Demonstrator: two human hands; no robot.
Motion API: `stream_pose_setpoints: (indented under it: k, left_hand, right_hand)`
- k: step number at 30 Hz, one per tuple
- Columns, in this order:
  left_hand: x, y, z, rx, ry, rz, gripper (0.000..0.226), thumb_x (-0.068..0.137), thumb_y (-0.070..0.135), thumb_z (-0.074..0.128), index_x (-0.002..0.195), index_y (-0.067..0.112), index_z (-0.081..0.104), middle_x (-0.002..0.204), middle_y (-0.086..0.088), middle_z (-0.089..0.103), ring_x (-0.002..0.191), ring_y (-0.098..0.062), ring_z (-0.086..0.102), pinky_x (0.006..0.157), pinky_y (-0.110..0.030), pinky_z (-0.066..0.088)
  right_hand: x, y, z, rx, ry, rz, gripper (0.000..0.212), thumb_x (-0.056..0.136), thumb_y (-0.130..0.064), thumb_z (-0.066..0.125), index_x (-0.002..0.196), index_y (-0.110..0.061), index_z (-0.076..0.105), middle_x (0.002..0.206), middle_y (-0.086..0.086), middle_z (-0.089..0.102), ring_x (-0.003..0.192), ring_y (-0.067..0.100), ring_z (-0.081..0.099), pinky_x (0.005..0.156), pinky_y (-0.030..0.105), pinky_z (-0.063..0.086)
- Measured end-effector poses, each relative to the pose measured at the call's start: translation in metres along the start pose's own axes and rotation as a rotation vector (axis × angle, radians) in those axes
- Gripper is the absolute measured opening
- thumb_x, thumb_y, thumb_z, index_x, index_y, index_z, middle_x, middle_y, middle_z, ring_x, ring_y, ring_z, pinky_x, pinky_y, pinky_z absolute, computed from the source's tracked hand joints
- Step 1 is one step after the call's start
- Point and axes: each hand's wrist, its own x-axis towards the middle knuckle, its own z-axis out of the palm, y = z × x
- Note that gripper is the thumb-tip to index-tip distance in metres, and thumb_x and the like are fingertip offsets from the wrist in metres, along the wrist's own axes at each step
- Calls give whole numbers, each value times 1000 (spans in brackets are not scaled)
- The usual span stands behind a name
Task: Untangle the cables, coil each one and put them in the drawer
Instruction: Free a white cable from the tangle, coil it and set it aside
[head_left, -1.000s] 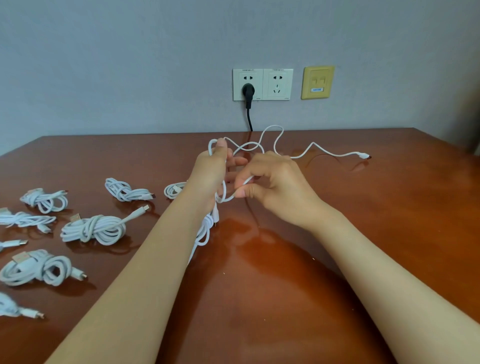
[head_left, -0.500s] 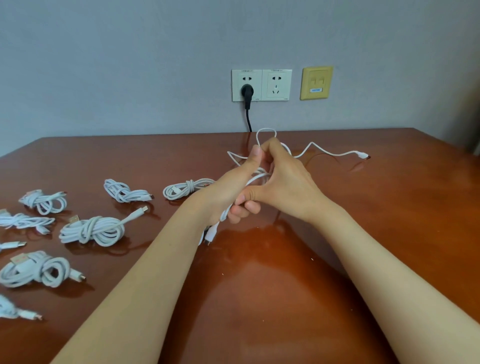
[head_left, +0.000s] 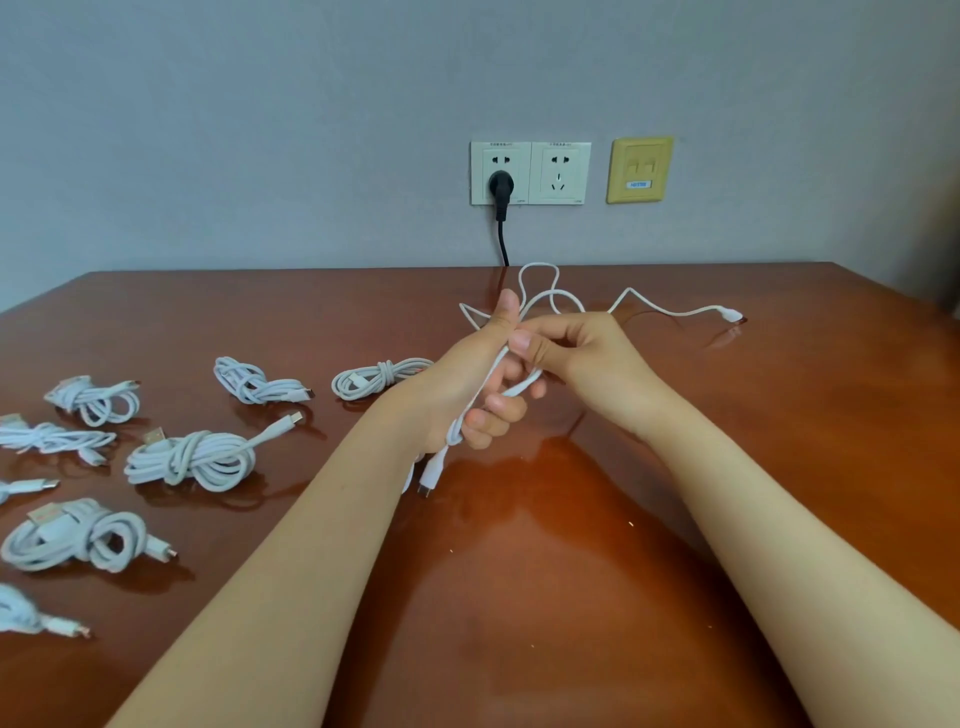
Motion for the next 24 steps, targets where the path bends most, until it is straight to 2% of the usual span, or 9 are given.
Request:
stream_pose_setpoints:
  k: [2,5,8,10,13,15,18,21,24]
  left_hand:
    - [1,0,-1,-50,-65,-7,81,69,82,11,74,9,46,40,3,36,23,-4,24,30,-8,19]
    - [-2,2,1,-135,-151,5,74,58,77,28,78,8,46,46,3,41,24,-2,27,29,-8,19]
    - [-6,2,2,-95,-157,40,39,74,49,49,82,11,46,46,8,37,26,1,25,29,-11,18]
    - [-6,2,4,-82,-120,42,22,89,34,47,84,12,47,45,9,36,26,0,24,29,-11,18]
    - [-6,2,3,-125,-51,80,24,99,27,39,84,12,50,44,8,36,26,0,24,29,-12,18]
    - [-5,2,0,-167,19,114,27,100,29,37,83,13,51,43,9,35,27,-1,23,30,-13,18]
    - [0,0,-2,-179,165,174,32,102,31,34,87,13,56,41,9,35,29,-4,22,33,-14,18]
    - [4,-1,-3,-238,290,236,34,102,30,34,91,13,61,41,9,38,30,-5,23,36,-14,18]
    - [6,-1,-6,-211,391,279,30,101,30,37,95,14,61,41,9,42,29,-5,26,35,-14,21]
  right_hand:
    - [1,1,-1,-6,20,7,21,91,-7,56,76,-14,68,58,-7,63,47,4,46,54,14,41]
    - [2,2,-4,-28,46,7,21,89,-5,58,75,-16,70,57,-6,63,48,5,43,54,14,40]
    - [3,3,-7,-21,69,19,32,88,-3,58,68,-22,72,63,7,61,53,10,42,54,16,39]
    - [2,2,-5,9,69,29,36,91,-11,57,62,-27,72,58,0,58,53,8,42,53,14,38]
    - [3,2,-6,35,116,37,30,98,-13,43,84,-13,70,63,4,55,52,3,45,55,12,40]
    - [4,7,-9,-10,175,49,24,99,-12,41,92,-9,64,69,3,55,59,9,48,62,15,41]
    - [2,19,-10,-251,172,79,16,96,-20,47,86,-20,60,69,-4,57,67,14,52,71,26,40]
    - [2,21,-8,-739,151,45,11,94,-24,49,91,-23,59,75,-5,60,80,23,56,74,30,37]
    - [1,14,-11,-819,241,68,16,95,-27,45,88,-27,60,76,-3,65,82,22,55,77,25,28]
